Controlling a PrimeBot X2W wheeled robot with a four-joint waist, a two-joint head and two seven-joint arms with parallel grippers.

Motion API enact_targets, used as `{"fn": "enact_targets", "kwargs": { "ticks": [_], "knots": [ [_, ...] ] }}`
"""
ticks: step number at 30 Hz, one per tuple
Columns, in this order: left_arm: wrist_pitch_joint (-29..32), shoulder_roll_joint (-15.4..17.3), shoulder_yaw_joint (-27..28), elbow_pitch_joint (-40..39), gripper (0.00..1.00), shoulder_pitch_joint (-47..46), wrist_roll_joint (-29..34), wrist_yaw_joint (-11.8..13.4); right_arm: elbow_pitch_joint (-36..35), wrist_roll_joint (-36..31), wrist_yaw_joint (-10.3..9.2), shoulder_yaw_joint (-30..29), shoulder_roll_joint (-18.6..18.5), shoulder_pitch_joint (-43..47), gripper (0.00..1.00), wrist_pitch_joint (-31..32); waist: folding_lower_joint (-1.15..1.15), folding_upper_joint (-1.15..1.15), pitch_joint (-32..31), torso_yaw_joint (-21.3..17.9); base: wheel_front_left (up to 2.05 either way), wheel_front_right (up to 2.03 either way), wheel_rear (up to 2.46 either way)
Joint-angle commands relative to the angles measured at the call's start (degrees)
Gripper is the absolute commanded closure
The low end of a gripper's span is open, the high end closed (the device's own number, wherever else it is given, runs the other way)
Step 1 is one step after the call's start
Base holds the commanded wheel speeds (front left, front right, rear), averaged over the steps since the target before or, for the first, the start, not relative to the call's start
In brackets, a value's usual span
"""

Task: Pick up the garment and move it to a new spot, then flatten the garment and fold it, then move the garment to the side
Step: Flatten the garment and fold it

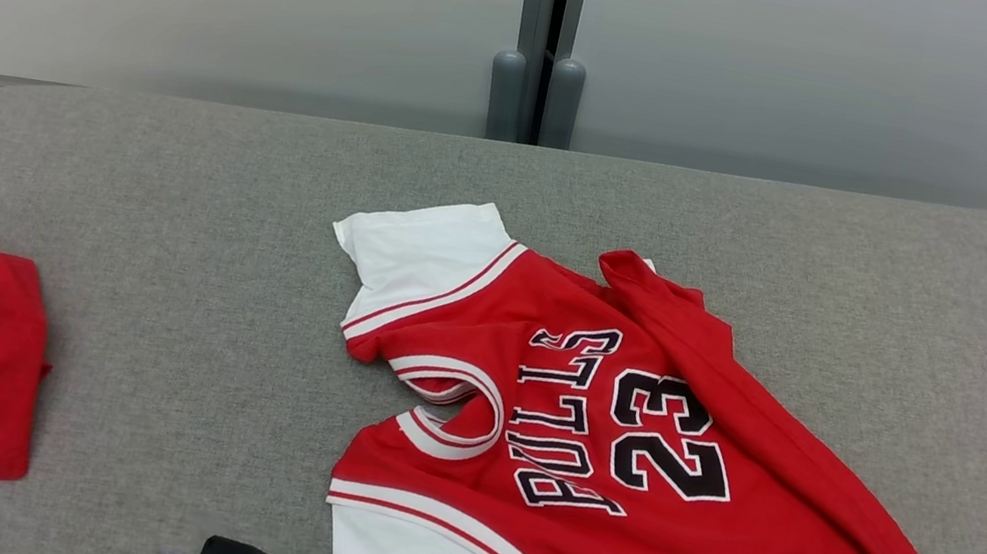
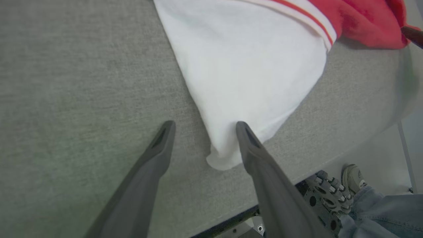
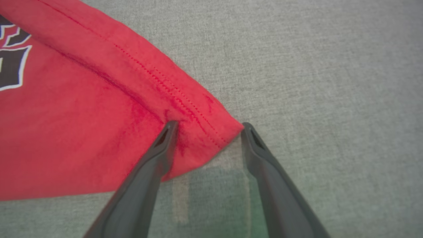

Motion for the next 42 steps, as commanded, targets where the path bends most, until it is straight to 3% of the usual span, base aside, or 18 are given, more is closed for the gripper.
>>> {"fn": "enact_targets", "kwargs": {
  "ticks": [1, 7, 9, 10, 12, 14, 15, 16, 17, 18, 19, 25, 30, 34, 35, 42],
  "knots": [
    [1.3, 0.2, -0.3, 0.0, 0.00, 0.7, -0.5, 0.3, 0.6, 0.3, 0.01, 0.3, 0.2, -0.8, 0.00, 0.1, 0.00, 0.00, 0.0, -0.1, 0.00, 0.00, 0.00],
    [4.2, -0.4, -1.1, 0.2, 0.00, 0.5, -2.2, 0.3, 2.9, 1.5, 0.01, 1.7, 0.9, -2.4, 0.00, 0.0, 0.00, 0.00, 0.1, -0.3, 0.00, 0.00, 0.00],
    [5.1, -0.6, -1.6, 1.3, 0.00, 0.1, -2.8, 0.1, 3.6, 1.9, 0.02, 2.7, 1.1, -2.9, 0.15, -0.1, 0.00, 0.00, 0.3, -0.3, 0.00, 0.00, 0.00],
    [5.4, -0.7, -1.8, 1.8, 0.00, -0.2, -3.0, 0.1, 3.9, 2.3, 0.02, 3.2, 1.1, -3.1, 0.33, -0.2, 0.00, 0.00, 0.3, -0.3, 0.00, 0.00, 0.00],
    [5.3, -1.1, -2.0, 2.5, 0.00, -0.7, -3.2, -0.1, 4.4, 2.9, 0.02, 4.2, 1.1, -3.4, 0.48, -0.6, 0.00, 0.00, 0.4, -0.3, 0.00, 0.00, 0.00],
    [4.8, -1.5, -2.3, 3.2, 0.00, -1.2, -3.5, -0.4, 4.6, 3.5, 0.03, 5.3, 0.9, -3.6, 0.56, -1.1, 0.00, 0.00, 0.3, -0.3, 0.00, 0.00, 0.00],
    [4.2, -1.5, -2.3, 3.4, 0.03, -1.7, -3.4, -0.4, 4.5, 3.8, 0.07, 5.9, 0.9, -3.7, 0.71, -1.6, 0.00, 0.00, 0.3, -0.4, 0.00, 0.00, 0.00],
    [3.6, -1.6, -2.2, 3.7, 0.14, -2.1, -3.5, -0.5, 4.3, 4.2, 0.07, 6.4, 0.8, -3.8, 0.89, -2.1, 0.00, 0.00, 0.2, -0.4, 0.00, 0.00, 0.00],
    [3.1, -1.7, -2.2, 4.1, 0.44, -2.3, -3.7, -0.6, 4.4, 4.6, 0.07, 6.8, 0.7, -3.9, 1.00, -2.5, 0.00, 0.00, 0.1, -0.4, 0.00, 0.00, 0.00],
    [2.7, -1.7, -2.2, 4.5, 0.68, -2.5, -3.8, -0.7, 4.5, 4.9, 0.07, 7.4, 0.5, -4.0, 1.00, -2.8, 0.00, 0.00, 0.0, -0.5, 0.00, 0.00, 0.00],
    [2.3, -1.7, -2.3, 4.8, 1.00, -2.6, -4.0, -0.8, 4.4, 5.3, 0.07, 7.9, 0.4, -4.1, 1.00, -3.4, 0.00, 0.00, -0.1, -0.5, 0.00, 0.00, 0.00],
    [-0.6, -0.2, -1.0, 3.3, 1.00, -3.1, -5.1, -1.3, 2.1, 8.8, 0.01, 9.6, -0.2, -4.6, 1.00, -8.4, 0.00, 0.00, -0.5, -0.4, 0.00, 0.00, 0.00],
    [-4.1, 0.5, 0.8, -0.9, 1.00, -3.6, -6.8, -1.6, -4.5, 18.9, 0.01, 11.6, 0.2, -4.0, 1.00, -11.8, 0.00, 0.00, -1.0, -0.4, 0.00, 0.00, 0.00],
    [-6.8, 3.2, 2.7, -5.1, 1.00, -6.0, -6.3, -1.7, -10.8, 29.5, 0.01, 12.4, 0.1, -4.0, 1.00, -12.7, 0.00, 0.00, -1.2, -0.2, 0.00, 0.00, 0.00],
    [-6.8, 3.2, 2.7, -5.1, 1.00, -6.0, -6.3, -1.7, -10.8, 29.5, 0.01, 12.4, 0.1, -4.0, 1.00, -12.7, 0.00, 0.00, -1.2, -0.2, 0.00, 0.00, 0.00],
    [-10.0, 8.0, 6.3, -5.9, 1.00, -17.5, -6.5, -2.1, -16.3, 43.7, 0.01, 13.2, 0.8, -11.5, 1.00, -10.2, 0.00, 0.00, 0.7, -0.4, 0.00, 0.00, 0.00]
  ]
}}
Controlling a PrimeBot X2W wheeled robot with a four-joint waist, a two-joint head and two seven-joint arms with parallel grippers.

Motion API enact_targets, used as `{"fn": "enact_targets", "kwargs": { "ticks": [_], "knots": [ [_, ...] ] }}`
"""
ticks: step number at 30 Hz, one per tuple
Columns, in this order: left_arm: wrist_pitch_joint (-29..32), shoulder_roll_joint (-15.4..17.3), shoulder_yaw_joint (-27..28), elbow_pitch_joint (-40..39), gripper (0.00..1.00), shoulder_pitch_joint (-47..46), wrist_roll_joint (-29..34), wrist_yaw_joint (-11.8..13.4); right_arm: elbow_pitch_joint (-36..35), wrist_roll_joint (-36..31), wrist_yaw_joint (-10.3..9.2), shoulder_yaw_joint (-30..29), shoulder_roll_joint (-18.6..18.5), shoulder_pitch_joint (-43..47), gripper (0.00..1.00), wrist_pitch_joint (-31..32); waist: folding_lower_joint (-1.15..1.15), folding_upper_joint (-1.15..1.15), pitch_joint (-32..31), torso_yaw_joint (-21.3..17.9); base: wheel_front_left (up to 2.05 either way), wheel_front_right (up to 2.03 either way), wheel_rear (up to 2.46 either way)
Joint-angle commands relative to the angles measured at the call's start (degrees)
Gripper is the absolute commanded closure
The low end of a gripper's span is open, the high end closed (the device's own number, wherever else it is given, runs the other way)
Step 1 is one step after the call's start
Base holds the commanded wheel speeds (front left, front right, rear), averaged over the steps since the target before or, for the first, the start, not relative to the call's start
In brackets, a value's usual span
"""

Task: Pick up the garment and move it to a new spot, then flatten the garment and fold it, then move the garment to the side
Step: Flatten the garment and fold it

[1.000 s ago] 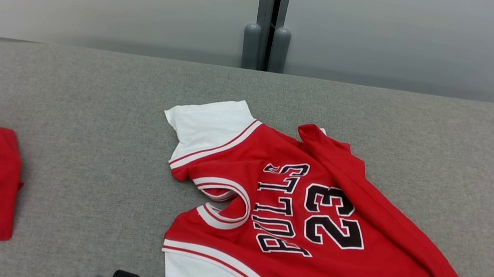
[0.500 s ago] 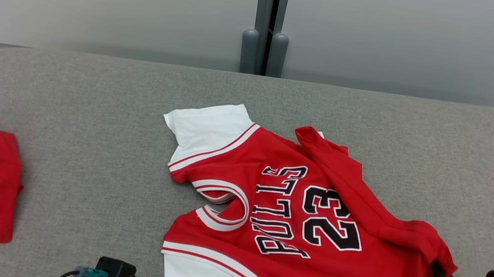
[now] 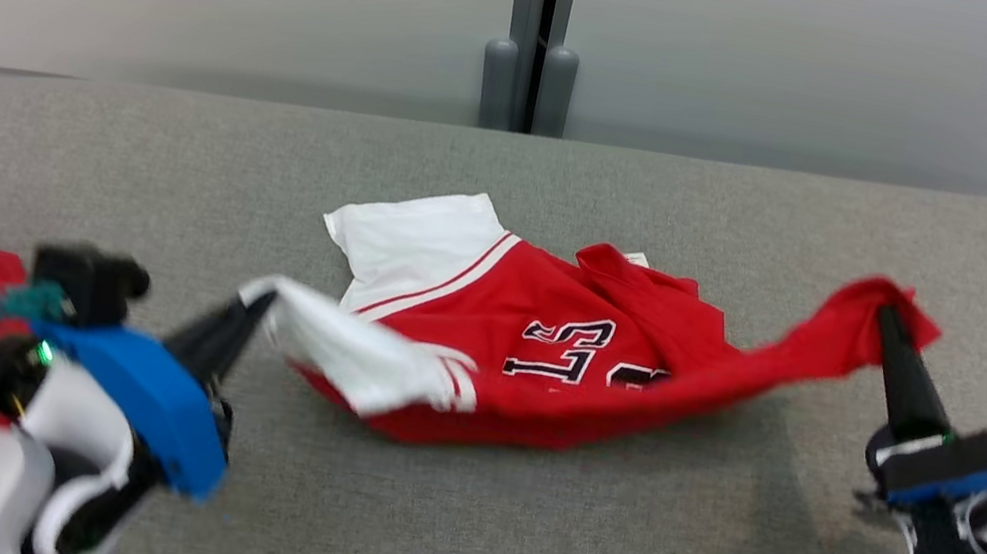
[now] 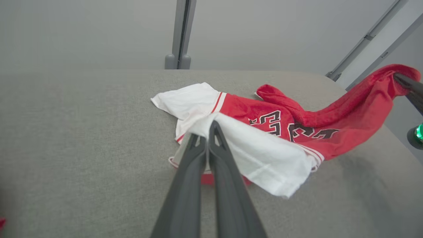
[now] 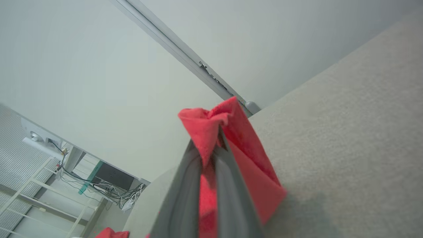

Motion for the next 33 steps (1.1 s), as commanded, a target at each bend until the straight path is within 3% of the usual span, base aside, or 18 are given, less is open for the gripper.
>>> {"fn": "enact_targets", "kwargs": {
  "ticks": [1, 11, 23, 33],
  "knots": [
    [-0.3, 0.3, 0.5, 0.7, 1.00, -2.2, -0.6, -0.5, 0.0, 0.9, 0.03, 0.3, 0.4, -1.8, 1.00, 0.5, 0.00, -0.02, 0.6, 0.1, 0.00, 0.00, 0.00],
    [-1.9, 5.0, -3.9, 16.6, 1.00, -33.9, -1.8, -0.4, 10.3, 6.9, 0.03, 0.6, 2.3, -26.9, 1.00, 1.9, 0.00, -0.02, 10.3, 0.4, 0.00, 0.00, 0.00],
    [-10.0, 3.8, -2.9, 36.1, 1.00, -68.9, -1.9, -0.4, 26.7, 8.4, 0.03, -1.1, 4.0, -58.0, 1.00, -1.7, 0.00, -0.02, 19.4, -1.0, 0.00, 0.00, 0.00],
    [-14.5, 2.2, -5.2, 44.4, 1.00, -86.6, -1.5, -0.4, 27.2, 8.6, 0.03, 0.5, 1.7, -70.6, 1.00, -5.4, 0.00, -0.02, 23.5, -1.8, 0.00, 0.00, 0.00]
  ]
}}
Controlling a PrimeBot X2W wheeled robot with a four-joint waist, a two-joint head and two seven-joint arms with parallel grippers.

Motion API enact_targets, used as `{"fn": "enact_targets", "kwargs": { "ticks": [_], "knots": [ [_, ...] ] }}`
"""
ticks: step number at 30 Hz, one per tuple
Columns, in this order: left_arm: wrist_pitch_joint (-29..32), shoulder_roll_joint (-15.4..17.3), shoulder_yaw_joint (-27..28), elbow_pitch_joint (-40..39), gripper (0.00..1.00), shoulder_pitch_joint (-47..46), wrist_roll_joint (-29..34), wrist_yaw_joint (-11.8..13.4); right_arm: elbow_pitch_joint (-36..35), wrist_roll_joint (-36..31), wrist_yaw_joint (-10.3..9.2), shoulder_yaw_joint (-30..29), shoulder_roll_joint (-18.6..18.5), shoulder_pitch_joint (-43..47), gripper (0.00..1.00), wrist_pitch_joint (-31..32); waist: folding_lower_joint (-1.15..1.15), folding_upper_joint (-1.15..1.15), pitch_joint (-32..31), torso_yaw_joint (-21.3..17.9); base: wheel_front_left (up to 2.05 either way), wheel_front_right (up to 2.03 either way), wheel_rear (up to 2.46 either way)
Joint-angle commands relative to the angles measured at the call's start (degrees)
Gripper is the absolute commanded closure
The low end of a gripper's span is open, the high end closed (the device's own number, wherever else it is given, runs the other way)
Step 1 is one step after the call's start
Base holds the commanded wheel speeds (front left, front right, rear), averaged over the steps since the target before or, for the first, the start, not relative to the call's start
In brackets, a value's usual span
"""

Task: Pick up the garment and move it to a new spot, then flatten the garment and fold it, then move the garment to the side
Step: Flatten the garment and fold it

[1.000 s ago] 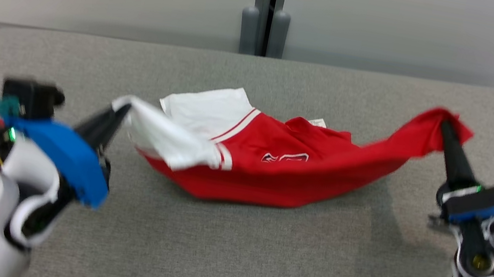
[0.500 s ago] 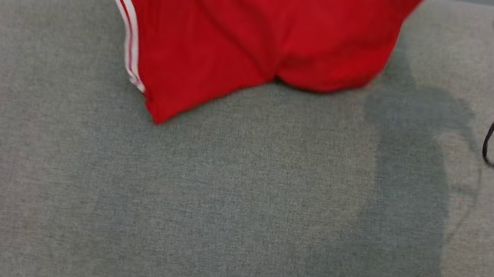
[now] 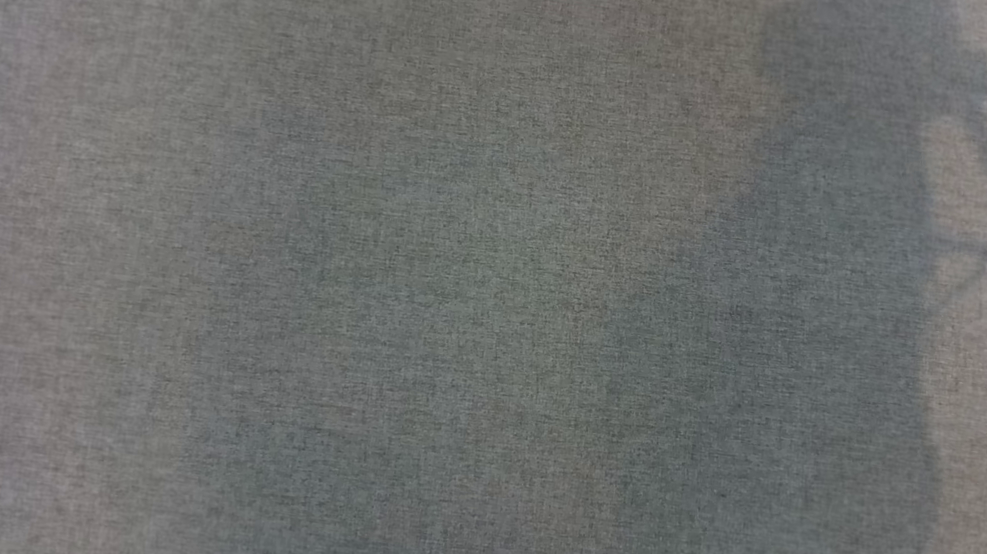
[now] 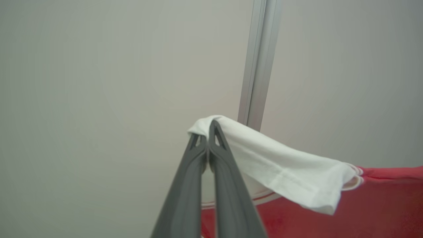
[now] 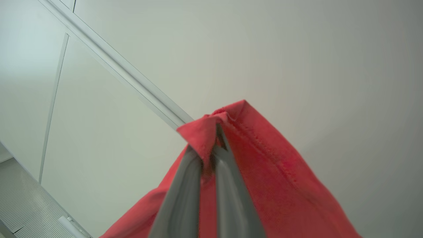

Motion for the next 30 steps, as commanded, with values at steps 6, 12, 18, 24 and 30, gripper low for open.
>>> {"fn": "enact_targets", "kwargs": {
  "ticks": [6, 12, 18, 24, 30],
  "knots": [
    [0.6, -0.7, -4.0, 1.9, 1.00, 0.7, -4.9, -0.1, 0.3, 0.7, 0.03, 2.7, -3.0, 2.2, 1.00, 1.0, -0.01, -0.01, -0.6, 1.3, 0.00, 0.00, 0.00],
    [5.3, 2.3, -10.9, -1.1, 1.00, 9.3, -11.3, -0.1, -1.5, 1.7, 0.03, 7.9, -4.2, 9.8, 1.00, 5.4, -0.01, -0.01, -3.4, 2.3, 0.00, 0.00, 0.00],
    [12.3, 8.7, -19.0, -9.5, 1.00, 22.2, -19.5, -0.1, -4.1, 1.8, 0.03, 14.8, -7.2, 21.6, 1.00, 10.3, -0.01, -0.01, -9.0, 2.7, 0.00, 0.00, 0.00],
    [18.0, 15.9, -24.9, -19.7, 1.00, 35.6, -26.9, -0.1, -6.6, 0.3, 0.03, 22.7, -11.1, 34.7, 1.00, 13.7, -0.01, -0.01, -16.4, 2.9, 0.00, 0.00, 0.00],
    [23.2, 22.3, -29.0, -29.7, 1.00, 47.7, -31.2, 0.8, -8.9, -4.0, 0.02, 31.6, -16.5, 46.8, 1.00, 15.8, -0.01, -0.01, -22.7, 3.0, 0.00, 0.00, 0.00]
  ]
}}
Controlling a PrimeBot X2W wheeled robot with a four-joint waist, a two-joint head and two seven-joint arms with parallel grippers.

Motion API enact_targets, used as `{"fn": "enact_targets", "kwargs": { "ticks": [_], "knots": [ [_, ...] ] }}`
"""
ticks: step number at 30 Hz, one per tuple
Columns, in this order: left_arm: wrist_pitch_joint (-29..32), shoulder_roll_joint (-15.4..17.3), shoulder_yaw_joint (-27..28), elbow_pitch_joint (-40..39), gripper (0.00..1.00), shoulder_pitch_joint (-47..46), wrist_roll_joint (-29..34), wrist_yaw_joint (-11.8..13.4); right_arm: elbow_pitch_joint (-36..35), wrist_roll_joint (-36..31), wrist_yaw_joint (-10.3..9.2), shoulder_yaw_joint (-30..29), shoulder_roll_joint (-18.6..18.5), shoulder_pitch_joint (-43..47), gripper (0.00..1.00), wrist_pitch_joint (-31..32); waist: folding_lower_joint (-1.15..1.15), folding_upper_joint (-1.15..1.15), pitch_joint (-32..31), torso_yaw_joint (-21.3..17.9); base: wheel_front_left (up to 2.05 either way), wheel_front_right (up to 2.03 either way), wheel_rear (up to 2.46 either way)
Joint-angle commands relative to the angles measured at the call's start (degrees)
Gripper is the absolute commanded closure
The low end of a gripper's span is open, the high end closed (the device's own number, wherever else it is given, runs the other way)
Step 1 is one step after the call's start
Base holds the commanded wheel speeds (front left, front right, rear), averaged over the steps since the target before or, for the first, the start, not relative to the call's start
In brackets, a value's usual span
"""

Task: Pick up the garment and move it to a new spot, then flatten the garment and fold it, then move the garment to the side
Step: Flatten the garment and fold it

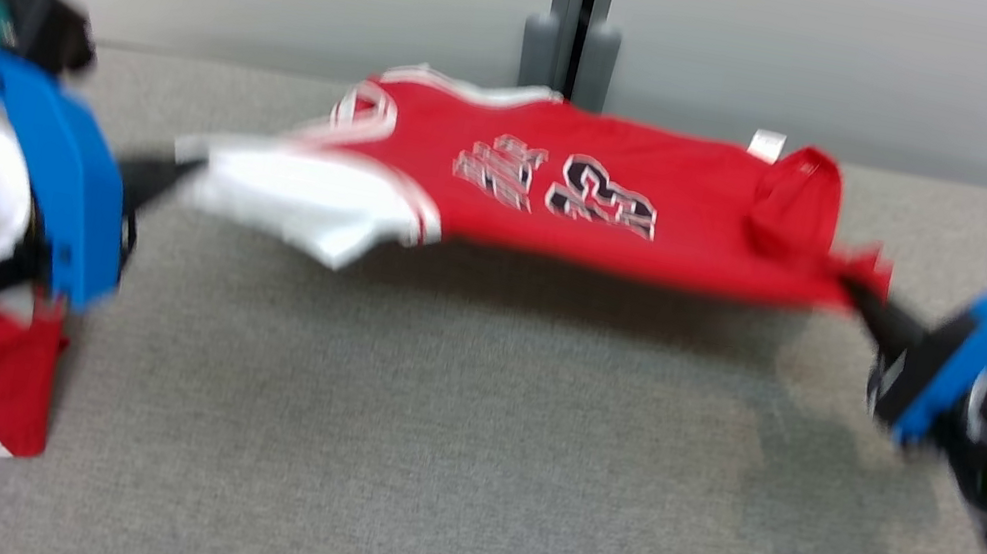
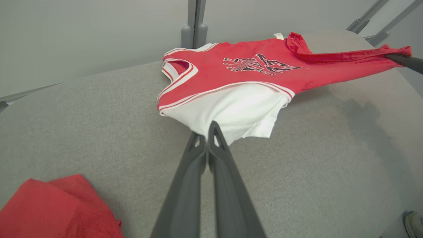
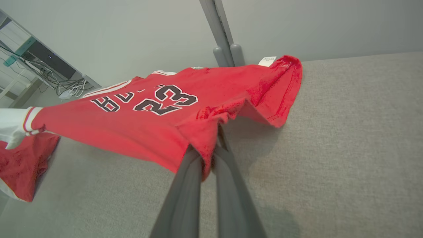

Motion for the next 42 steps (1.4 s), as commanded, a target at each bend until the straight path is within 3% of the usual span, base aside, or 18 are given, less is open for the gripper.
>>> {"fn": "enact_targets", "kwargs": {
  "ticks": [1, 6, 7, 9, 15, 24, 27, 33, 42],
  "knots": [
    [1.4, 1.5, -0.9, -2.7, 1.00, 3.1, -1.1, 1.1, -0.4, -1.3, 0.01, 1.5, -1.9, 3.3, 1.00, 0.0, 0.02, 0.02, -2.3, -1.4, 0.00, 0.00, 0.00],
    [5.3, 7.9, -3.6, -13.0, 1.00, 12.5, -4.5, 5.0, -3.0, -3.2, 0.01, 5.0, -4.8, 10.9, 1.00, 0.9, 0.02, 0.02, -4.3, -2.0, 0.00, 0.00, 0.00],
    [5.3, 7.9, -3.6, -13.0, 1.00, 12.5, -4.5, 5.0, -3.0, -3.2, 0.01, 5.0, -4.8, 10.9, 1.00, 0.9, 0.02, 0.02, -4.3, -2.0, 0.00, 0.00, 0.00],
    [7.7, 11.0, -5.4, -19.1, 1.00, 17.4, -6.6, 7.7, -5.0, -3.6, 0.00, 6.4, -7.0, 15.2, 1.00, 3.3, 0.02, 0.02, -5.3, -2.2, 0.00, 0.00, 0.00],
    [10.1, 15.4, -7.0, -27.6, 1.00, 23.4, -11.4, 10.6, -10.4, -3.1, 0.00, 7.0, -11.2, 21.3, 1.00, 8.6, 0.02, 0.02, -6.4, -2.6, 0.00, 0.00, 0.00],
    [12.4, 21.6, -9.1, -38.7, 1.00, 29.9, -16.4, 14.8, -18.1, -1.8, 0.00, 1.5, -17.4, 30.0, 1.00, 18.7, 0.02, 0.02, -6.9, -3.1, 0.00, 0.00, 0.00],
    [12.6, 21.8, -8.4, -39.1, 1.00, 28.9, -16.9, 15.1, -19.5, -2.8, -0.01, -1.3, -17.5, 31.2, 1.00, 21.1, 0.02, 0.02, -6.6, -3.3, 0.00, 0.00, 0.00],
    [14.9, 19.8, -6.2, -36.0, 1.00, 24.4, -17.8, 14.0, -21.8, -4.8, 0.01, -6.4, -14.2, 28.6, 1.00, 27.5, 0.02, 0.02, -4.9, -4.3, 0.00, 0.00, 0.00],
    [19.1, 11.6, -5.6, -23.0, 1.00, 15.6, -15.6, 11.2, -17.3, -9.3, 0.01, -11.9, -7.6, 21.9, 1.00, 34.8, 0.02, 0.02, -1.7, -5.4, 0.00, 0.00, 0.00]
  ]
}}
